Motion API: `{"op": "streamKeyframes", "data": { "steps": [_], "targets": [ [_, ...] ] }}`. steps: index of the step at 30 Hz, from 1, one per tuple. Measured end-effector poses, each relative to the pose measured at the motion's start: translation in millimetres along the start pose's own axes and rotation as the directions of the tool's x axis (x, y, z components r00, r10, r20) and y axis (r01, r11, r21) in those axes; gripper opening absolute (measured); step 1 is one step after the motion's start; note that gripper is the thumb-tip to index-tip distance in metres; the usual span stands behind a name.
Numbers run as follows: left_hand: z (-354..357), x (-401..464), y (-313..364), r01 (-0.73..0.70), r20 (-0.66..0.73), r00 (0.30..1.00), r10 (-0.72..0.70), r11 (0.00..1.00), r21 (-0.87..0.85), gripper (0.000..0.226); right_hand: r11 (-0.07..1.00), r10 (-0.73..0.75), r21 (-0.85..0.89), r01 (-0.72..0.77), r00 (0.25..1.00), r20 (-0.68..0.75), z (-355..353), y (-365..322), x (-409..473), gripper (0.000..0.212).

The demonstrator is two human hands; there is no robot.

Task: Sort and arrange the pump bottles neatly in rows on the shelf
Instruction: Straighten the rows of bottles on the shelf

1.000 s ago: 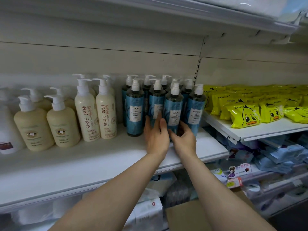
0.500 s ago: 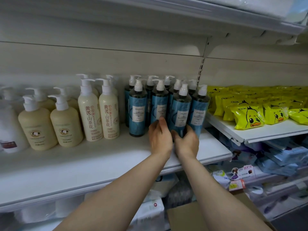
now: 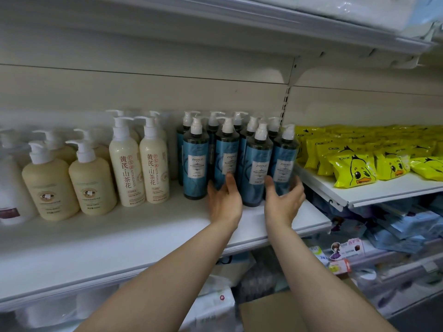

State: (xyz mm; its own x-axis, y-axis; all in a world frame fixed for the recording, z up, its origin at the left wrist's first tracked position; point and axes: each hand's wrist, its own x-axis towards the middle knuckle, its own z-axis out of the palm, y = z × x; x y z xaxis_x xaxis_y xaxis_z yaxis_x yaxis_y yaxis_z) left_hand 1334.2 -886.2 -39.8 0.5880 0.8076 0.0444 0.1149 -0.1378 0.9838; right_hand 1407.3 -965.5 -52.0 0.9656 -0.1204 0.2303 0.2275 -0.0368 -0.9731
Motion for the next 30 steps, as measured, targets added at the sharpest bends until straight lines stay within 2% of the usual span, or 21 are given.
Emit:
{"op": "streamKeyframes", "data": {
  "steps": [5,9,14,20,30],
  "targets": [
    [0,3,-2,-0.085,-0.046,0.995,0.088,0.994,0.063,0.051,1.000,0.015,0.008,-0.017,0.976,0.216,-11,-1,27,0.061],
    [6,7,-7,-0.179,-0.104,0.977,0.186,0.981,0.071,0.044,0.999,-0.011,-0.042,0.024,0.958,0.288,-25,0,35,0.057],
    [9,18,-17,-0.213,-0.006,0.976,0.218,0.961,0.175,0.049,0.995,-0.056,-0.060,0.078,0.950,0.306,-23,4,34,0.060],
    [6,21,-16,-0.169,0.122,0.984,0.133,0.916,0.365,0.058,0.991,-0.074,-0.088,0.104,0.952,0.298,-24,7,35,0.062],
    [5,12,-13,-0.144,0.089,0.989,0.117,0.896,0.420,0.057,0.985,-0.093,-0.114,0.131,0.952,0.291,-22,11,36,0.063]
  ]
}}
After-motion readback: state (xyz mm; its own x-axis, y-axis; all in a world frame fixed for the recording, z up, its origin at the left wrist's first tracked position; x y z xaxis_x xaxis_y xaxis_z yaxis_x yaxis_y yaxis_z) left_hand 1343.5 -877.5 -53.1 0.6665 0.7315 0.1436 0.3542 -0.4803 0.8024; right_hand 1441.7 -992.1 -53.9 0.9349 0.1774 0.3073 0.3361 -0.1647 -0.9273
